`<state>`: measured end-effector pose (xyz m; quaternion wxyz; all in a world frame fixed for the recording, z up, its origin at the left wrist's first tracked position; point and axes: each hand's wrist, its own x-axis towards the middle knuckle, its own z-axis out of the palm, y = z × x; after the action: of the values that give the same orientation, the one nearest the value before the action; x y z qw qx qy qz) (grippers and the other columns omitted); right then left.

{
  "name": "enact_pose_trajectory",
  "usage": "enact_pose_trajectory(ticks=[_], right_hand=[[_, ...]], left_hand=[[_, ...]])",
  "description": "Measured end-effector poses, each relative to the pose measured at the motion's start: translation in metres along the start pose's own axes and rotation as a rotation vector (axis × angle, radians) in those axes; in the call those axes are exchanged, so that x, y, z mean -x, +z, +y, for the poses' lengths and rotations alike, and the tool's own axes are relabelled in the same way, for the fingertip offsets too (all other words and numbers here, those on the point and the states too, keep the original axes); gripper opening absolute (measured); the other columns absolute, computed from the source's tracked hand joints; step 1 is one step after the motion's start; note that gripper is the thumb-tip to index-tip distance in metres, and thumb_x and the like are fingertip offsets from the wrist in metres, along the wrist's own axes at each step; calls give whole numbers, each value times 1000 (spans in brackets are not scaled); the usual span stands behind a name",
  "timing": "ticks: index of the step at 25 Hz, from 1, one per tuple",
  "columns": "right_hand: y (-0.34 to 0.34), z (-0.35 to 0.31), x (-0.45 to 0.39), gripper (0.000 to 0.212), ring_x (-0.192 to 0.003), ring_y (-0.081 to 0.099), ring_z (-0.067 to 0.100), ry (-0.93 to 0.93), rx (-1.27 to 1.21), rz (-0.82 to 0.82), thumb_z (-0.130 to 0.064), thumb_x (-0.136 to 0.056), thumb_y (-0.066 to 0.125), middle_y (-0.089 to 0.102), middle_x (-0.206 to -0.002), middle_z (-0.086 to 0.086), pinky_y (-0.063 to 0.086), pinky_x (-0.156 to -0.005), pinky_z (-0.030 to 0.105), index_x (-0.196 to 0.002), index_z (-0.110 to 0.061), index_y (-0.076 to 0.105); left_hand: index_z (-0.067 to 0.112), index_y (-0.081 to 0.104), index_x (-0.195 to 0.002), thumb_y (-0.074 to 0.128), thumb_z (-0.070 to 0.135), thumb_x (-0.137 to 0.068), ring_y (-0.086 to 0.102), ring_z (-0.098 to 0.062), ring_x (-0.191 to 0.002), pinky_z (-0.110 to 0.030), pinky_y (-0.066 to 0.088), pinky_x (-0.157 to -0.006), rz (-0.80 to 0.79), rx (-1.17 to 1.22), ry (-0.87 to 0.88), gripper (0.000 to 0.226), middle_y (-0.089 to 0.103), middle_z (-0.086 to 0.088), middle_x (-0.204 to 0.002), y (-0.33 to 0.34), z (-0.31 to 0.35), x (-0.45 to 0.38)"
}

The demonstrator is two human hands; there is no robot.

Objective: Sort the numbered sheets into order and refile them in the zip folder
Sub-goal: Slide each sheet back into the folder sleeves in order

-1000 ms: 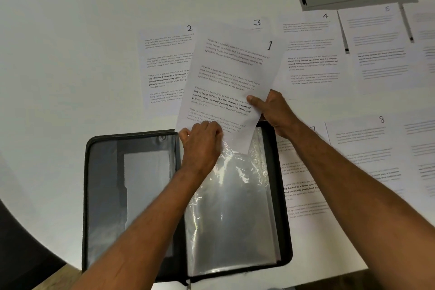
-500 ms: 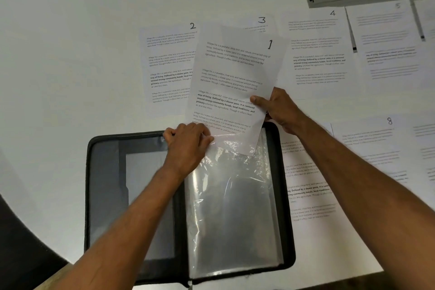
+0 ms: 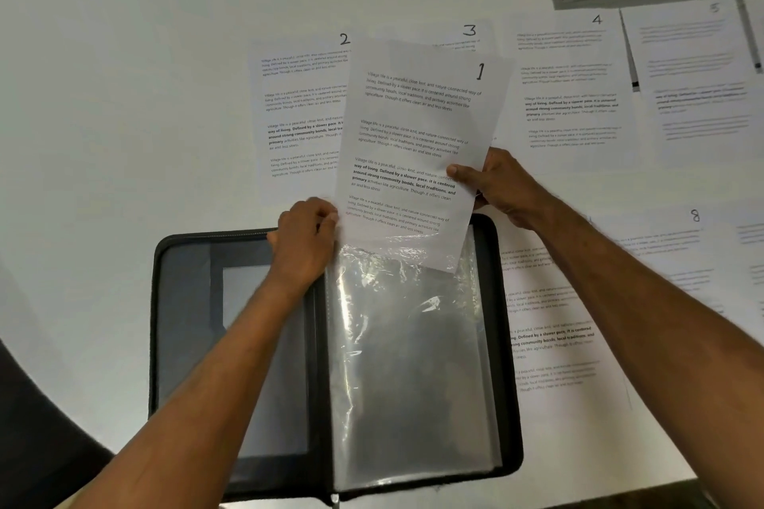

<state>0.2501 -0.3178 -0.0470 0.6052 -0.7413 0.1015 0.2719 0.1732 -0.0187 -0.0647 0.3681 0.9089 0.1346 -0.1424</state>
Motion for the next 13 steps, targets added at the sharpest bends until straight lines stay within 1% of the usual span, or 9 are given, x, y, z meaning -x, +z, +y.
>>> enact_pose_trajectory(ticks=[1,2,3,4,6,7,10,13], right_hand=[[0,0,0,32,-82,76,8,3,-1,-5,-19,-99,66,75,-103,-4,59,-61,23,-130,-13,63],[-1,0,-1,32,-83,76,8,6,0,-12,-19,-99,67,75,-104,-3,59,-62,24,-130,-14,62],[-1,0,-1,32,-84,76,9,8,5,-21,-20,-99,67,75,-105,-3,60,-62,24,-130,-15,62],[-2,0,-1,32,-85,76,10,10,14,-28,-20,-99,67,75,-105,-3,60,-63,25,-130,-16,62],[-3,0,-1,30,-86,76,11,11,23,-36,-21,-99,67,75,-106,-2,61,-64,26,-128,-17,63],[-3,-1,-1,29,-86,76,11,10,22,-36,-21,-99,66,76,-105,-2,61,-64,26,-127,-17,63],[-6,-2,-2,28,-84,76,11,11,19,-28,-21,-98,67,76,-103,-1,61,-62,26,-126,-16,64],[-6,0,-5,28,-88,76,15,6,27,-32,-23,-97,69,77,-108,2,63,-67,31,-124,-19,66]], left_hand=[[32,63,-99,55,29,-103,62,-18,-97,-47,49,-93,-2,120,-86,9,63,16,-93,-2,-1,-4],[30,64,-110,58,27,-103,64,-19,-98,-47,52,-96,-10,236,-171,10,66,11,-98,-4,-2,-8],[26,65,-115,61,25,-102,66,-21,-101,-43,54,-97,-20,349,-237,14,70,4,-104,-7,-4,-11],[22,67,-118,63,21,-101,67,-23,-103,-37,55,-94,-38,427,-278,17,72,-2,-108,-9,-6,-15],[13,71,-117,67,16,-99,67,-19,-99,-24,52,-84,-84,458,-300,19,73,-6,-111,-12,-6,-19],[11,73,-113,69,15,-98,65,-16,-96,-21,50,-81,-102,438,-302,17,74,-6,-111,-14,-6,-21],[6,75,-99,70,15,-97,61,-14,-87,-21,48,-75,-160,408,-314,11,74,-3,-100,-19,-4,-24],[5,75,-97,70,16,-97,58,-13,-80,-21,47,-71,-226,353,-301,12,73,-3,-94,-25,-3,-25]])
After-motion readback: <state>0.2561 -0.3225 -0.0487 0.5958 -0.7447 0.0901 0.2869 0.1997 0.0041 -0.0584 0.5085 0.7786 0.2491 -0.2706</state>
